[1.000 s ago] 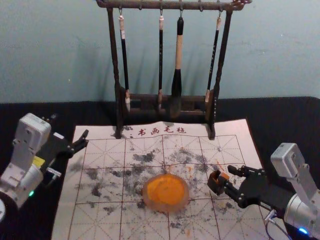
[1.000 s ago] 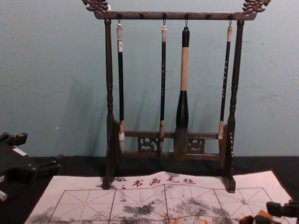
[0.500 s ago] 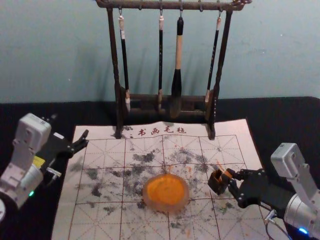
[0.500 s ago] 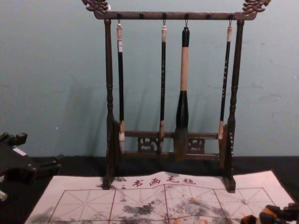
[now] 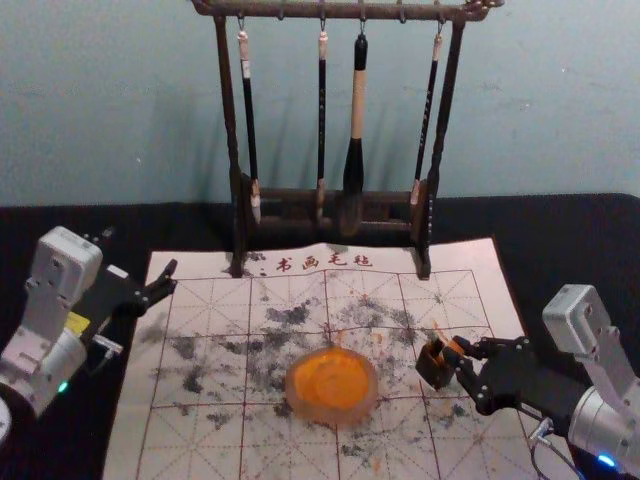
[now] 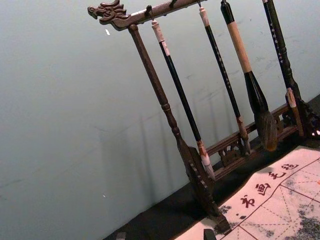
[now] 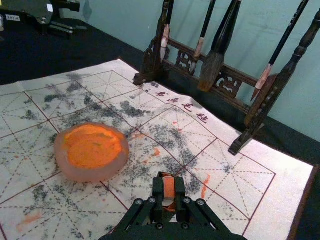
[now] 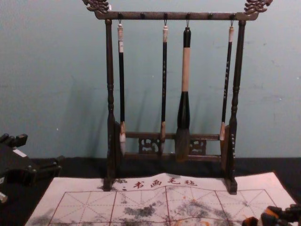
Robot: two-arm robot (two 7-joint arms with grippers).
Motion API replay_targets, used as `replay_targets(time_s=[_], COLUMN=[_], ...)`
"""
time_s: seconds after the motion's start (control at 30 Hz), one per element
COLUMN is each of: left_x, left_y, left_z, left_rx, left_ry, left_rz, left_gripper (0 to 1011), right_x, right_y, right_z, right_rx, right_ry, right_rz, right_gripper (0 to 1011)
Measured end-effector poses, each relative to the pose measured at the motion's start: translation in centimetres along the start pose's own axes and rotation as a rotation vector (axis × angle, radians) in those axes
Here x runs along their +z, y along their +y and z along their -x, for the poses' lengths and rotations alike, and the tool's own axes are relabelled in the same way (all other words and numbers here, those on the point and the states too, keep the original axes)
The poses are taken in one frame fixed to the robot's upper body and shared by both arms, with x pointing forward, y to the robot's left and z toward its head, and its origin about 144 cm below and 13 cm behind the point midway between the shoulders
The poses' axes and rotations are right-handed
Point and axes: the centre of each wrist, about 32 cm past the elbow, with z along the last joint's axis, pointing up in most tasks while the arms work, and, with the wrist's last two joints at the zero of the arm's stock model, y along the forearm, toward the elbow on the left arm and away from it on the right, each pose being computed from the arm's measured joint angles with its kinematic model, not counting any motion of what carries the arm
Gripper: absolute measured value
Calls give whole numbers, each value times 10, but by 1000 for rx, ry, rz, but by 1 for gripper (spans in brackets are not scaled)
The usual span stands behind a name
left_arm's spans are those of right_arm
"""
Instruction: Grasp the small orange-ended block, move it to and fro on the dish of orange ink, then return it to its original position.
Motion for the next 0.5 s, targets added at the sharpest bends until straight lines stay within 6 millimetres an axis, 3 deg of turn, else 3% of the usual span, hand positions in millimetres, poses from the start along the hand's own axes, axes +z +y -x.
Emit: replay_targets(time_s=[0.5], left_x=[0], left_y=[0], left_z=[0], left_rx=[0], left_ry=[0], left_rz=[0], left_gripper=[1001], right_x=[10], right_y=[-3], right_z=[-1], right_rx=[1], right_ry=[16], right_rz=[-9], right_gripper=[106])
